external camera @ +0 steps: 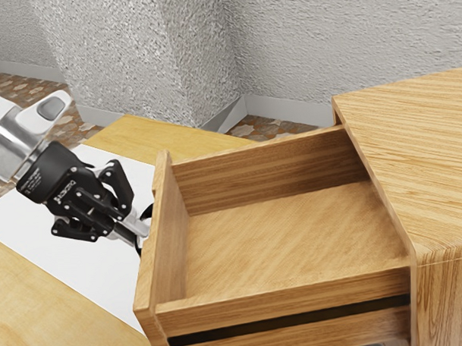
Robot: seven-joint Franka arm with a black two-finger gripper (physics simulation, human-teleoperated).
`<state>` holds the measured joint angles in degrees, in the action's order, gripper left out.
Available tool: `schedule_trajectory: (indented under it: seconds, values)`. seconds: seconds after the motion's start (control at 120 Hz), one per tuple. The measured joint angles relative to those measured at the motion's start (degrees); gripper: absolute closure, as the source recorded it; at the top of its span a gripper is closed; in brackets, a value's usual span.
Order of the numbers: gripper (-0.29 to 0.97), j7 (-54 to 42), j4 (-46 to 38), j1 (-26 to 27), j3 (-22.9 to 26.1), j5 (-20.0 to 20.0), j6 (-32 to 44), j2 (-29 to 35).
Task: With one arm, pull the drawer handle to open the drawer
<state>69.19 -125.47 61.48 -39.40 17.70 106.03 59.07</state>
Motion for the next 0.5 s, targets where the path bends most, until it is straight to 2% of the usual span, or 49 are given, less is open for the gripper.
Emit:
schedule_trajectory:
  seconds: [0.183, 0.275, 0.342, 0.417, 0.5]
  values:
    - [0.67, 0.0, -0.1, -0.6, 0.2, 0.0, -1.5, 1.0]
    - [0.67, -0.1, 1.9, -3.5, 3.4, -0.7, -2.8, 2.8]
    - [0.66, -0.2, 7.2, -5.7, 7.6, -2.5, -4.7, 4.3]
    - [0.61, -0.3, 16.9, -7.0, 12.9, -4.0, -8.7, 4.7]
    - [0.45, -0.3, 26.3, -8.0, 15.4, -4.7, -14.3, 3.7]
